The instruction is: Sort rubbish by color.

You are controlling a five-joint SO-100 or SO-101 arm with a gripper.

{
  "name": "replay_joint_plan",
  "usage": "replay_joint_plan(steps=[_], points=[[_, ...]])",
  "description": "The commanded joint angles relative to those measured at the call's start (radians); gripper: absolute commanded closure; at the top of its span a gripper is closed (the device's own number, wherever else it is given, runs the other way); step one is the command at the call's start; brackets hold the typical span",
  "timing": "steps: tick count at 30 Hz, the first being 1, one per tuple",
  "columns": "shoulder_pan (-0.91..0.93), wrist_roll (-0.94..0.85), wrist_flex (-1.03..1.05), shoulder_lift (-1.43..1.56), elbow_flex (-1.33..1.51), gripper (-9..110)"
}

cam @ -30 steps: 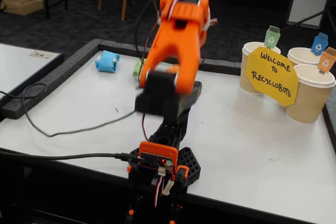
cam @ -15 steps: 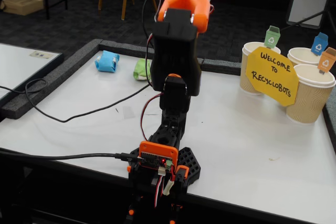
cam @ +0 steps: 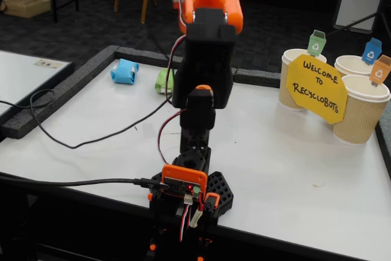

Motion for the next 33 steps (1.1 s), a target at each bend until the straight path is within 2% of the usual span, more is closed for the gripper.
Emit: replay_joint_plan(steps=[1, 10, 21, 29, 33], points=[[-0.054, 0.003, 0.035, 0.021, -0.143, 100], [-0.229, -0.086, 0.046, 0.021, -0.229, 100], [-0.133, -0.143, -0.012, 0.018, -0.379, 100], [-0.080, -0.147, -0.028, 0.015, -0.385, 100], [-0.048, -0.249, -0.028, -0.063, -0.385, 100]])
